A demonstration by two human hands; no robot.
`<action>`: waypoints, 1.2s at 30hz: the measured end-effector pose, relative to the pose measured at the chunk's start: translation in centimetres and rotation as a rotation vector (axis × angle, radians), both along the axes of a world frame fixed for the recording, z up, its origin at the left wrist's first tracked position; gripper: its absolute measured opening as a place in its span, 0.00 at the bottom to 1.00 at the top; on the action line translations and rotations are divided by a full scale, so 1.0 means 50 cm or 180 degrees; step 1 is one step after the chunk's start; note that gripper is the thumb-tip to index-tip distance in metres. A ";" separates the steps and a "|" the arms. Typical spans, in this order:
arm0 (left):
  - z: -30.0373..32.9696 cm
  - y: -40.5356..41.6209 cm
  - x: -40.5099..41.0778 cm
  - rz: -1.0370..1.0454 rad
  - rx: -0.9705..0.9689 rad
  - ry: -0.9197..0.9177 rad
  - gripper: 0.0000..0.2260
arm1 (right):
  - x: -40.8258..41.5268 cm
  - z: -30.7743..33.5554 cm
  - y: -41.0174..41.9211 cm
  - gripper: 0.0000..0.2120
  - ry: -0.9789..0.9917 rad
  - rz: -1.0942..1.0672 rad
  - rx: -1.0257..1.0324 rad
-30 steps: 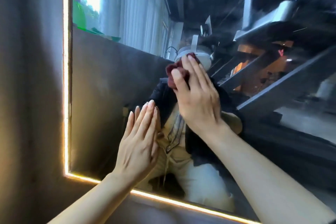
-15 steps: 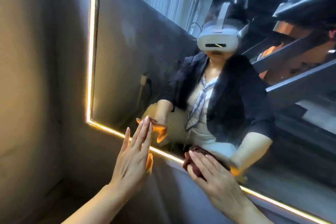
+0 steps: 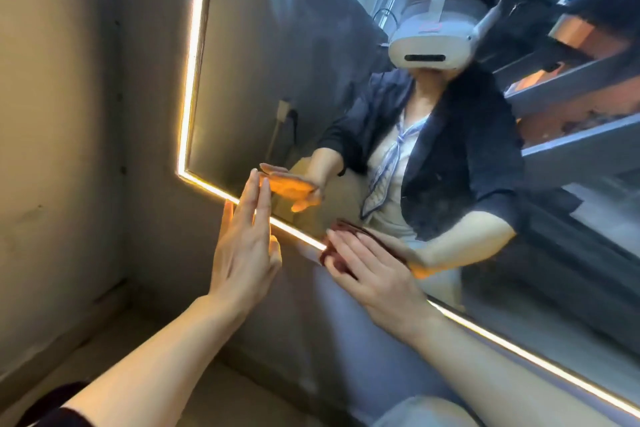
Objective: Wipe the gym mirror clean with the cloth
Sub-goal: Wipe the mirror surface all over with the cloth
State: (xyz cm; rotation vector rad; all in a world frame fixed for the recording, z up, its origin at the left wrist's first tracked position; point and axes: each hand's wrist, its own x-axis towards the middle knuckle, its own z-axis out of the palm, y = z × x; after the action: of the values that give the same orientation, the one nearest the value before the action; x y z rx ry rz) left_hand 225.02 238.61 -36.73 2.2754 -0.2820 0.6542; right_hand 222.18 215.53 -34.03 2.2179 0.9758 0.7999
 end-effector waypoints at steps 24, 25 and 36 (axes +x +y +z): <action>0.051 -0.028 0.013 -0.0600 -0.0413 -0.0495 0.42 | 0.053 0.210 0.049 0.15 -0.0648 0.0180 -0.0089; 0.054 -0.027 0.012 -0.0609 -0.0461 -0.0488 0.42 | 0.067 0.276 0.064 0.14 -0.1176 0.0083 0.0415; 0.074 -0.007 0.033 -0.0405 -0.1453 -0.0451 0.39 | 0.129 0.227 0.182 0.21 -0.0395 0.0430 -0.0171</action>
State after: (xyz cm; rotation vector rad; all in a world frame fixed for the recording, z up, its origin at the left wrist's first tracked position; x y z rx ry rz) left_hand 226.67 238.23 -33.02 1.7660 -0.3074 0.7307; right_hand 228.64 224.62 -22.66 2.0474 1.0817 0.9487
